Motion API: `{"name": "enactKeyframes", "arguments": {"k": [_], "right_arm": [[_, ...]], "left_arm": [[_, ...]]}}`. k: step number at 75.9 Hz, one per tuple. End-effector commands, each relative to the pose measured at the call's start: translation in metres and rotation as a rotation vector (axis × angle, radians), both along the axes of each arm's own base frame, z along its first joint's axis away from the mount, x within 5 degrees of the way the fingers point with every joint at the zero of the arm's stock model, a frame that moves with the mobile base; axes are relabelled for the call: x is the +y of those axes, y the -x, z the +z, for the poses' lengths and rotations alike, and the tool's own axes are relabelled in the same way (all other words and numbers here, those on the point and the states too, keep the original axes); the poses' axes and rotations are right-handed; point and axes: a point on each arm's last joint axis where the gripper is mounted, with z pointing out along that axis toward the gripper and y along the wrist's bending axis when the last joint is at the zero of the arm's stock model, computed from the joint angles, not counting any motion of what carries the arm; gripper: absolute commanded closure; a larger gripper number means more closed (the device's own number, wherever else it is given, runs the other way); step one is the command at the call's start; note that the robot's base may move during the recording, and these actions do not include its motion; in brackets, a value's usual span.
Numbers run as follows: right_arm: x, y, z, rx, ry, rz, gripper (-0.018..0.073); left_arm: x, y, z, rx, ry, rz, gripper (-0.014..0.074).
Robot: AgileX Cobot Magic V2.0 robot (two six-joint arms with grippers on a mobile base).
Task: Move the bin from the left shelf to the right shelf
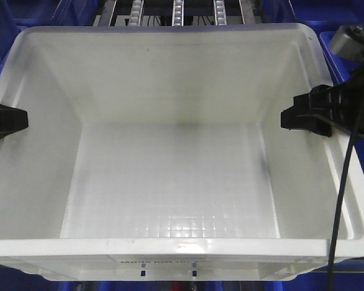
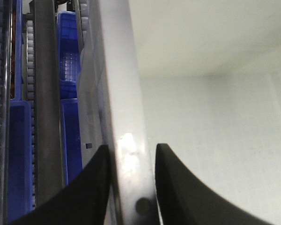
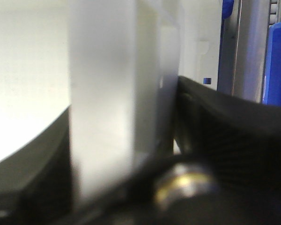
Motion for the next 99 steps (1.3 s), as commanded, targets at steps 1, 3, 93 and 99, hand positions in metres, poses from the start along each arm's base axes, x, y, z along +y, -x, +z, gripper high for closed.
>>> {"name": "enactKeyframes", "arguments": {"k": [1,3,93,99], "right_arm": [[0.004,0.0042,0.0296,-0.14,-0.113,-0.008,0.0565],[0.004,0.0042,0.0296,-0.14,-0.113,-0.008,0.0565],[0.004,0.0042,0.0296,-0.14,-0.113,-0.008,0.0565],[0.004,0.0042,0.0296,-0.14,-0.113,-0.008,0.0565]], "left_arm": [[-0.0031,0.0034,0.0306,-0.177,0.118,0.008,0.0602],[-0.0031,0.0034,0.0306,-0.177,0.118,0.008,0.0602],[-0.0031,0.0034,0.0306,-0.177,0.118,0.008,0.0602],[-0.0031,0.0034,0.0306,-0.177,0.118,0.008,0.0602]]}}
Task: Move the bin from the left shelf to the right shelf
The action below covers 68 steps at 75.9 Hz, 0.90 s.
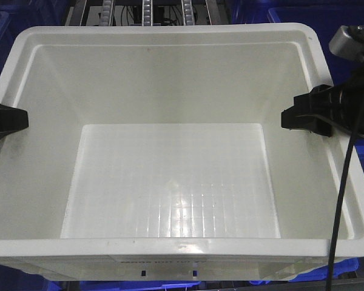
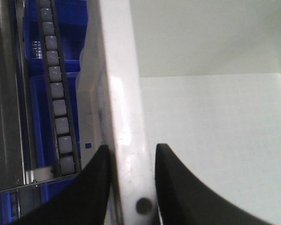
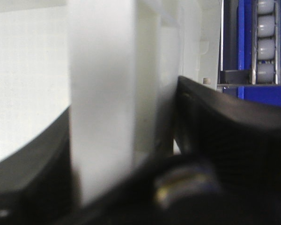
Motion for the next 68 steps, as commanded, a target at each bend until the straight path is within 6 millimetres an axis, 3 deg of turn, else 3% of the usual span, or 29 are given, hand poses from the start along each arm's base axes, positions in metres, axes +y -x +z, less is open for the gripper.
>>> {"name": "enactKeyframes", "arguments": {"k": [1,68], "right_arm": [[0.0045,0.0043,0.0296,-0.14,-0.114,-0.006,0.0565],[0.0045,0.0043,0.0296,-0.14,-0.114,-0.006,0.0565]], "left_arm": [[-0.0029,0.0033,0.0305,-0.178,0.115,0.009,0.0602],[-0.0029,0.0033,0.0305,-0.178,0.115,0.009,0.0602]]}}
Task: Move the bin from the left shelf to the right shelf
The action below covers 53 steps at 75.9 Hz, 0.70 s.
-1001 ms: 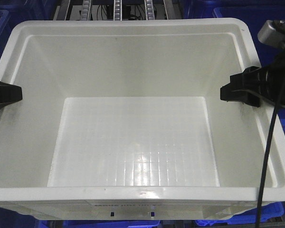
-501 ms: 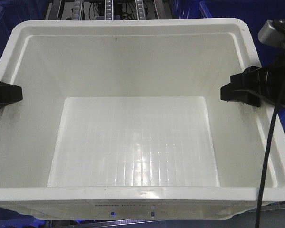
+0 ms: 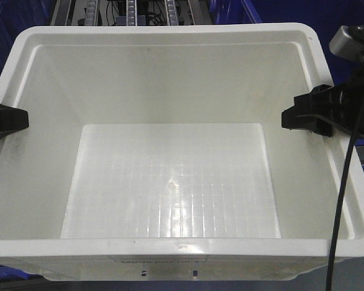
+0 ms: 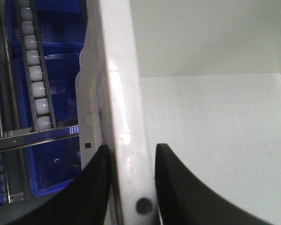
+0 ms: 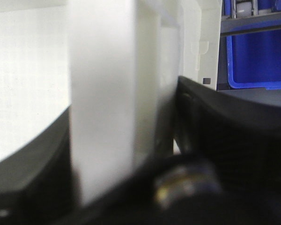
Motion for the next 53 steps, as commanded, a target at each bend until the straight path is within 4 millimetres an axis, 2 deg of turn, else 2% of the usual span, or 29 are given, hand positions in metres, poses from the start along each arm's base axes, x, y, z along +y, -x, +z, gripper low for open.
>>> {"name": "enactKeyframes", "arguments": {"k": [1,53], "right_arm": [[0.0047,0.0044,0.0296,-0.139,-0.116,-0.007,0.0565],[0.0047,0.0044,0.0296,-0.139,-0.116,-0.007,0.0565]], "left_arm": [[-0.0027,0.0033,0.0305,-0.178,0.113,0.01,0.0602],[-0.0027,0.0033,0.0305,-0.178,0.113,0.01,0.0602]]}}
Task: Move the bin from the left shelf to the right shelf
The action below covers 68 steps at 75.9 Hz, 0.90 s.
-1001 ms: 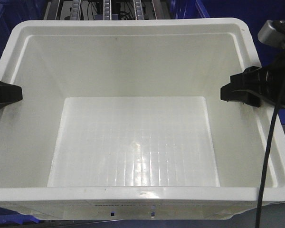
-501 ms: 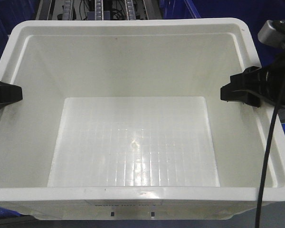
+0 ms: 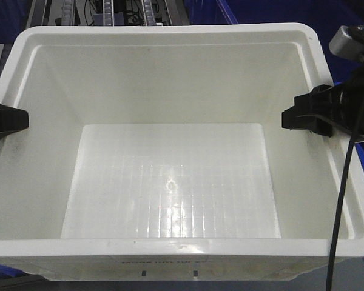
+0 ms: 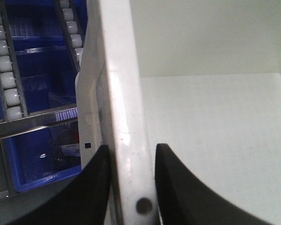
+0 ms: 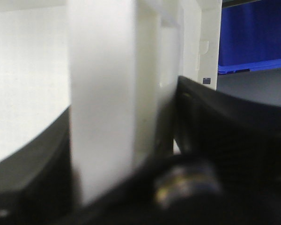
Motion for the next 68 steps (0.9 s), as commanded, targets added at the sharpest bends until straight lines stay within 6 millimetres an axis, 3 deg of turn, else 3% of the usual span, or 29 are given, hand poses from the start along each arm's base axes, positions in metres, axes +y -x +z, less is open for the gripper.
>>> {"name": "enactKeyframes", "arguments": {"k": [1,68], "right_arm": [[0.0047,0.0043,0.0297,-0.139,-0.116,-0.008,0.0565],[0.0047,0.0043,0.0297,-0.139,-0.116,-0.008,0.0565]], "left_arm": [[-0.0027,0.0033,0.0305,-0.178,0.113,0.01,0.0602],[-0.0027,0.0033,0.0305,-0.178,0.113,0.01,0.0602]]}}
